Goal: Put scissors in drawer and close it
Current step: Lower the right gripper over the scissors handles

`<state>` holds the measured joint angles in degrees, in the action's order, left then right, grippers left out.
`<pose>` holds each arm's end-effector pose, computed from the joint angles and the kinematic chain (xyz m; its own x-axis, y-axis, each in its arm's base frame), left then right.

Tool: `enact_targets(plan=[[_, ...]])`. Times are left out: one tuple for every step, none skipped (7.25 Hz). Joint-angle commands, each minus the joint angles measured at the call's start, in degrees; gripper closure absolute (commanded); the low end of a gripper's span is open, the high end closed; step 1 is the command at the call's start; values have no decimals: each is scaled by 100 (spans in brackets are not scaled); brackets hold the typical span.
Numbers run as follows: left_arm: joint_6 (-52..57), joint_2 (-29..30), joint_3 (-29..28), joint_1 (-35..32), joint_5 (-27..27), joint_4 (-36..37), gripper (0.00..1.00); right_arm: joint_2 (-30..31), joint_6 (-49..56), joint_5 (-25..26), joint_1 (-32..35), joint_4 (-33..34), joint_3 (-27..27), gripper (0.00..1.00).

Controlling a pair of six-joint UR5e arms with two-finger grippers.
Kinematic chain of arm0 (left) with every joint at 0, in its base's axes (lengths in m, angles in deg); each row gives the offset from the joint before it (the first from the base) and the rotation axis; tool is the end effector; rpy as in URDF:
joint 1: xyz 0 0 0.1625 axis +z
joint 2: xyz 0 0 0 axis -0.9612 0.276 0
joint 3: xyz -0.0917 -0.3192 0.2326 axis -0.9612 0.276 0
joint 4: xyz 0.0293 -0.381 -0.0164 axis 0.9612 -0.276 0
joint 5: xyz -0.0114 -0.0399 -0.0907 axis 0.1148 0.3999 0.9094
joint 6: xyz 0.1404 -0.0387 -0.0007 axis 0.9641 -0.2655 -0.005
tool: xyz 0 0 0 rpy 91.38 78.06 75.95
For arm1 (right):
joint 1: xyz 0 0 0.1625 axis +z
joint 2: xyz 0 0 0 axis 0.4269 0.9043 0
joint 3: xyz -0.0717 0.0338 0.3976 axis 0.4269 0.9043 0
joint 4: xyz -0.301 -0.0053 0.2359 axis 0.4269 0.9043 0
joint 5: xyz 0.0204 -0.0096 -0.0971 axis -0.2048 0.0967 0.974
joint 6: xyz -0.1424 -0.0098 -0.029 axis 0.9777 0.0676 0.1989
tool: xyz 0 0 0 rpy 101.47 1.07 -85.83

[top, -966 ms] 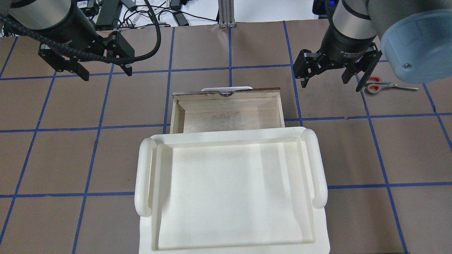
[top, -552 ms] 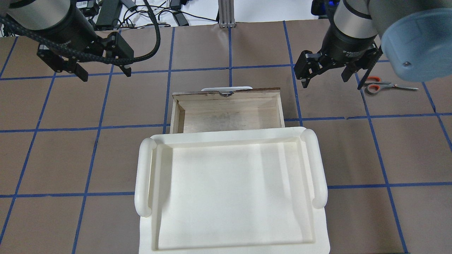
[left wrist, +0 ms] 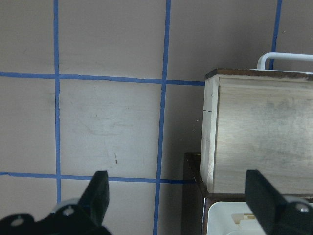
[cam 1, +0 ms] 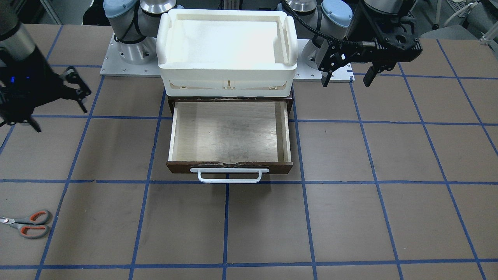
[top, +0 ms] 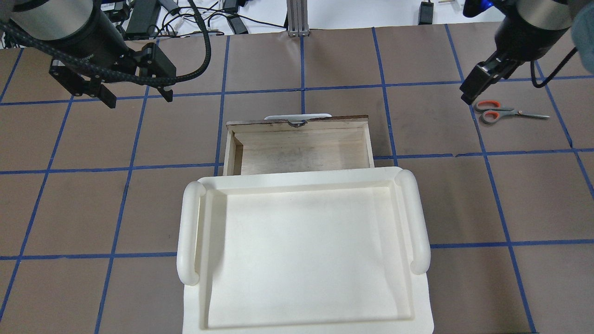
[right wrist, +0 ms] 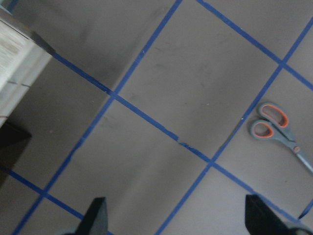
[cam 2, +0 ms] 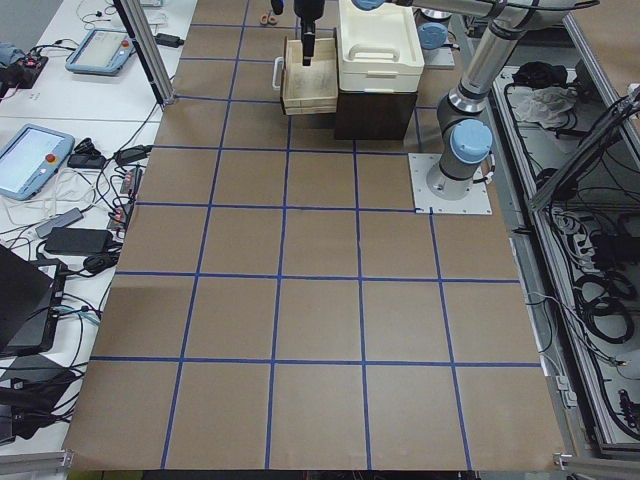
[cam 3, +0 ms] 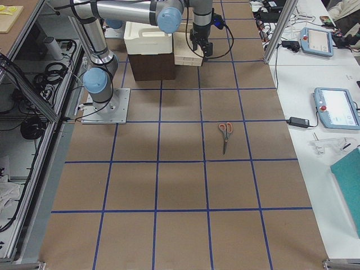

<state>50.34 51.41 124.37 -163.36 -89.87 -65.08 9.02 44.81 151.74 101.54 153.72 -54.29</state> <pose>-0.1306 -0.4430 0.4726 -0.9978 -0.0642 0.0185 -0.0655 0.9947 -0.0786 0.0133 -0.5039 0.4062 -0.7815 -0.6191 0.0773 -0.6233 0.7802 -0.0526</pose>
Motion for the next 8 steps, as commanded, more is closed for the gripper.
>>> enact_targets(plan=[[120, 155, -8, -9, 6, 140, 0, -659, 2410, 3, -821, 999, 46, 0], [25, 278, -35, -26, 15, 463, 0, -968, 2960, -15, -1068, 1317, 72, 0], [-133, 532, -131, -44, 76, 806, 0, -1258, 3392, -15, -1175, 1564, 133, 0], [-152, 804, -201, -183, 77, 1018, 0, -1617, 3596, -6, -1193, 1810, 291, 0], [-230, 911, -332, -385, 7, 994, 0, -1917, 3807, -15, -1272, 1812, 492, 0], [-222, 921, -369, -387, 6, 950, 0, -2172, 4096, -41, -1342, 1812, 547, 0], [-213, 921, -369, -387, 6, 932, 0, -2384, 4291, -172, -1343, 1821, 547, 0], [-161, 860, -378, -378, 6, 837, 0, -2629, 4449, -173, -1360, 1934, 556, 0]])
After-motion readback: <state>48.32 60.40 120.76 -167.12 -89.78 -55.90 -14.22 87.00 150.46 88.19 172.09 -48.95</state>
